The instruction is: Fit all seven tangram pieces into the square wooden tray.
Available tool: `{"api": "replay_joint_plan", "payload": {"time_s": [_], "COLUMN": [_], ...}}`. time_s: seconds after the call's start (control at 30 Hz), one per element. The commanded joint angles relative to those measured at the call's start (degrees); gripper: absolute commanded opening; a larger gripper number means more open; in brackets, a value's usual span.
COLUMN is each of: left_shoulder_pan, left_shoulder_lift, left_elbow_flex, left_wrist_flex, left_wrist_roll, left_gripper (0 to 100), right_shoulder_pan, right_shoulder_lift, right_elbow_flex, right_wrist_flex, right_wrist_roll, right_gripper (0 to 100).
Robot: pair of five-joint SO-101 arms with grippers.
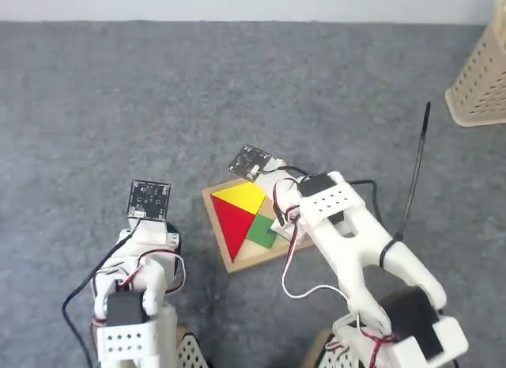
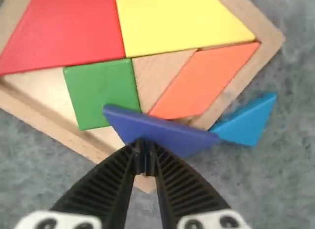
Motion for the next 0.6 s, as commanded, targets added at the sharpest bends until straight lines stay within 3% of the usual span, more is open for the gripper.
{"api": "replay_joint_plan", "payload": {"time_s": [0.0, 0.37, 0.57], "left_shoulder_pan": [0.18, 0.18, 0.18], "left_shoulder_lift": [-1.32, -1.32, -1.32], "left_elbow_flex": [-0.48, -0.48, -0.48], "left_wrist_flex": [0.18, 0.18, 0.18], "left_wrist_roll": [0.53, 0.53, 0.53], "left_gripper": [7, 7, 7], "right_shoulder_pan": [-0.22, -0.48, 3.38], "right_shoulder_lift": [-2.24, -9.36, -14.02], "right_elbow_flex": [4.04, 8.00, 3.60], "right_wrist_flex": [-0.40, -0.22, -0.31], "right_wrist_roll": [3.16, 2.46, -10.99], "right_gripper": [0.6, 0.6, 1.0]}}
